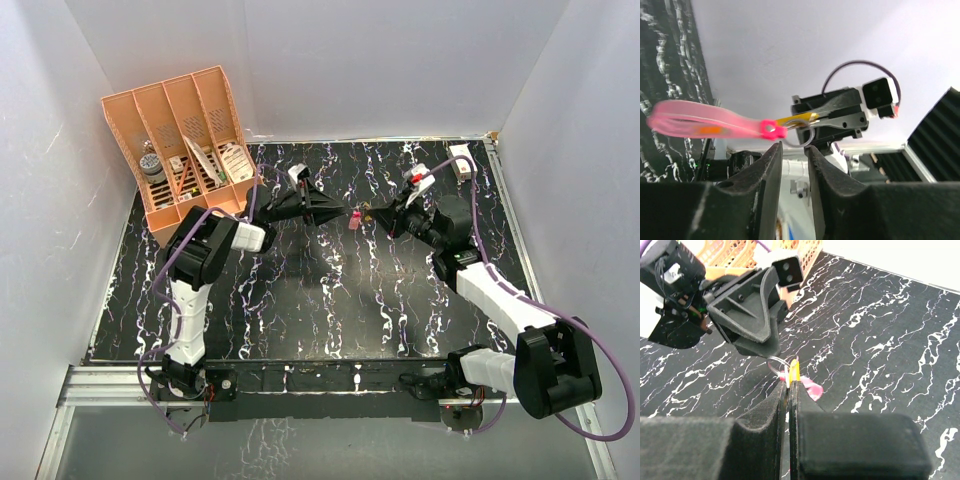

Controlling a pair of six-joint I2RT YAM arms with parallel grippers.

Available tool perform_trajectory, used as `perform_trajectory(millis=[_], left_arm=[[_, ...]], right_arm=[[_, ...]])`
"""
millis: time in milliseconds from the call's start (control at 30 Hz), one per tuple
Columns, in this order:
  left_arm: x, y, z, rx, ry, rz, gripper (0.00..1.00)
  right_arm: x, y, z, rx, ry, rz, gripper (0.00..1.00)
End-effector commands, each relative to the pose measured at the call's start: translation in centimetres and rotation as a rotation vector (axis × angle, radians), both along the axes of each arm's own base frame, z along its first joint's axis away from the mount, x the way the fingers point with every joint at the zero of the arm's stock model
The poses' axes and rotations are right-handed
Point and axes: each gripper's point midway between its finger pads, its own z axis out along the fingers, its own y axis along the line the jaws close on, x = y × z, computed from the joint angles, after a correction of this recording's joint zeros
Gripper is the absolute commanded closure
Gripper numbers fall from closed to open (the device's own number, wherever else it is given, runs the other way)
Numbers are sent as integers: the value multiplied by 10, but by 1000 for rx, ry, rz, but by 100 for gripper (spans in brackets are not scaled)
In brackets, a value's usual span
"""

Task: Put the keys on the keyring

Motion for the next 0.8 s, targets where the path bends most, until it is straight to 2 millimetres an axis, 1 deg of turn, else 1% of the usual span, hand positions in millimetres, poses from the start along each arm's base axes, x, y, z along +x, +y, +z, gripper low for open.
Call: perform_trajectory(millis=[0, 67, 167, 233, 367, 467, 533, 633, 767], left_arm=[[-9, 37, 40, -138, -291, 124, 71], [-10, 43, 38, -128, -298, 140, 70], [-15, 45, 39, -122, -321, 143, 69], [-19, 46, 40, -116, -336, 147, 68], [-22, 47, 41, -86, -365, 163, 66], [-21, 47, 37, -51, -373, 179, 62], [-20, 47, 38, -34, -391, 196, 61], [-18, 47, 38, -1, -421, 229, 60], [-11, 49, 31, 76, -435, 287, 58]], right_arm=[[12, -3, 38, 7, -71, -48, 100], [15, -5, 44, 17, -56, -64, 100], [20, -3, 48, 37, 8, -77, 100], [25, -1, 54, 54, 45, -82, 100], [35, 5, 59, 85, 126, -79, 100], [45, 9, 55, 66, 211, -81, 100], [50, 12, 59, 77, 242, -79, 100], [54, 18, 66, 138, 275, -74, 100], [54, 28, 73, 237, 316, -43, 100]])
